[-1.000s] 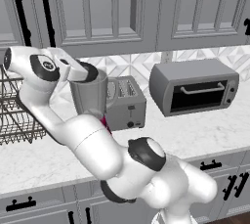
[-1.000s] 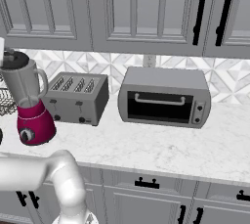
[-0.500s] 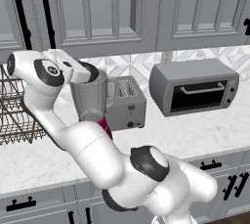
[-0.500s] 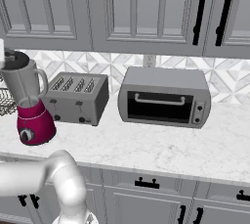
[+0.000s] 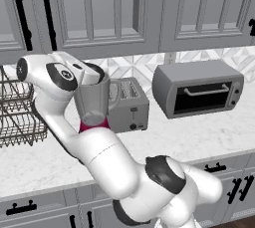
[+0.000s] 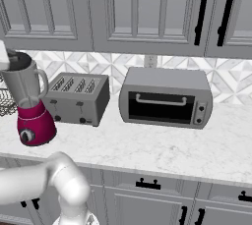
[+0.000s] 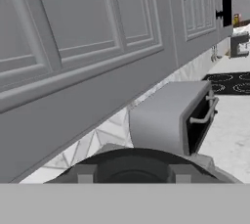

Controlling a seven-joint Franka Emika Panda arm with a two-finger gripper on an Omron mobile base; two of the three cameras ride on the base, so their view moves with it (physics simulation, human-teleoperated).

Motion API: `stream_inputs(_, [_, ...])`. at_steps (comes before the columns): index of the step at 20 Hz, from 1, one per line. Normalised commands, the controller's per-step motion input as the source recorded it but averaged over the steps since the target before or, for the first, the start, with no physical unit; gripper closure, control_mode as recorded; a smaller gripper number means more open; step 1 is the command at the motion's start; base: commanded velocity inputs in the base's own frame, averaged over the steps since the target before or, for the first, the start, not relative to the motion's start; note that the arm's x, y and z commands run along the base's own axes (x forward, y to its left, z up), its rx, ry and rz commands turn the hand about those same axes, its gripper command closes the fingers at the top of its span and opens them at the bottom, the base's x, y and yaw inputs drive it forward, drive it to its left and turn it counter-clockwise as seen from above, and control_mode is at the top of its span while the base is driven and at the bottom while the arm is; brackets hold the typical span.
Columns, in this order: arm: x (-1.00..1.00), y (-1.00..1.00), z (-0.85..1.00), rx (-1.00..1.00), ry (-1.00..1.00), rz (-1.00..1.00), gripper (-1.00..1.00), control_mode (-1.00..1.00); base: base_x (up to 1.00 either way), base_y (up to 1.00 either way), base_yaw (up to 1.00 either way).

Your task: Close the lid blender by securely placing the lid on top.

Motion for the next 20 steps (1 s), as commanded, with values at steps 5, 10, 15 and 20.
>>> stream_inputs(5, [-0.04, -0.19, -0.02, -0.03, 0.00, 0.06, 1.00, -1.00, 0.00, 0.00, 0.00])
stream_inputs(10, [0.00, -0.05, -0.14, -0.02, 0.05, 0.05, 1.00, -1.00, 0.00, 0.00, 0.00])
stream_inputs(15, [0.00, 0.00, -0.17, -0.03, 0.09, 0.03, 1.00, -1.00, 0.00, 0.00, 0.00])
stream_inputs(20, [0.00, 0.01, -0.32, -0.07, 0.07, 0.01, -1.00, -1.00, 0.00, 0.00, 0.00])
